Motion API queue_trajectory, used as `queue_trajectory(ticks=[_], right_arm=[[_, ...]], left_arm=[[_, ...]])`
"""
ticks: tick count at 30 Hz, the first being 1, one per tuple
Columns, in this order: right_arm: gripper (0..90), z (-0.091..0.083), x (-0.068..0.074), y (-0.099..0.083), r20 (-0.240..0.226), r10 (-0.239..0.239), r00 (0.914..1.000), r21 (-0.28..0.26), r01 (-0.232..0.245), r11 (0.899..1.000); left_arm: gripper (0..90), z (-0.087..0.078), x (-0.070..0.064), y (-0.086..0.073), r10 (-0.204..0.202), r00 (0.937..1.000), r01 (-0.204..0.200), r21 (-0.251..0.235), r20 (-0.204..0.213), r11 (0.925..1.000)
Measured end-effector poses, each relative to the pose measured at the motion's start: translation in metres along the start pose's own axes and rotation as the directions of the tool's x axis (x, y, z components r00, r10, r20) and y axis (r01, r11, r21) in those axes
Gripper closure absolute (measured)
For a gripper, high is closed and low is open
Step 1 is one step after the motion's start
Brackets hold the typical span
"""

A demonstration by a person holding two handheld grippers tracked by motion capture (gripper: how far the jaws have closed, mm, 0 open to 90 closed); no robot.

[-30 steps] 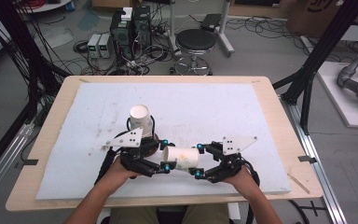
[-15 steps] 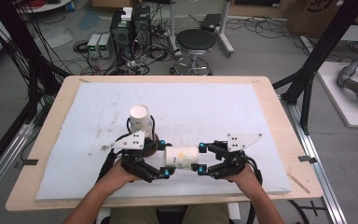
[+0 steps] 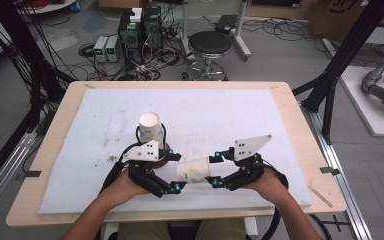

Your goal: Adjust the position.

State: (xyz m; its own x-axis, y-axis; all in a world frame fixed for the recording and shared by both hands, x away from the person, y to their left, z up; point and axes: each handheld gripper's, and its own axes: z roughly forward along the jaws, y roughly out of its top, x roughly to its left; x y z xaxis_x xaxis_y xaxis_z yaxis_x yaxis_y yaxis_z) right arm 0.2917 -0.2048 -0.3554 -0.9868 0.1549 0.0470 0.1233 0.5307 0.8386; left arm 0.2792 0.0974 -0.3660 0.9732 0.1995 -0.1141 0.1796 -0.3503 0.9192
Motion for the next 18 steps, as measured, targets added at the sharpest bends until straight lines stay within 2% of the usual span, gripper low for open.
queue_trajectory(ticks=[5,9,13,18], right_arm=[[38.1,0.004,0.000,0.012,0.005,-0.040,0.9992,0.089,0.040,0.995],[38.0,0.007,0.001,0.021,0.003,-0.065,0.9979,0.142,0.064,0.988],[37.9,0.012,0.003,0.033,0.008,-0.103,0.9946,0.218,0.099,0.971],[37.7,0.016,0.005,0.046,0.000,-0.136,0.9908,0.268,0.131,0.954]], left_arm=[[14.7,0.000,0.001,0.003,0.022,0.9997,-0.021,0.056,-0.011,0.9982],[15.6,0.000,0.001,0.006,0.018,0.9996,-0.016,0.094,-0.023,0.9954],[15.9,0.001,0.002,0.009,0.032,0.9991,-0.028,0.141,-0.027,0.9897],[17.0,0.004,0.001,0.012,0.048,0.9986,-0.044,0.182,-0.022,0.9822]])
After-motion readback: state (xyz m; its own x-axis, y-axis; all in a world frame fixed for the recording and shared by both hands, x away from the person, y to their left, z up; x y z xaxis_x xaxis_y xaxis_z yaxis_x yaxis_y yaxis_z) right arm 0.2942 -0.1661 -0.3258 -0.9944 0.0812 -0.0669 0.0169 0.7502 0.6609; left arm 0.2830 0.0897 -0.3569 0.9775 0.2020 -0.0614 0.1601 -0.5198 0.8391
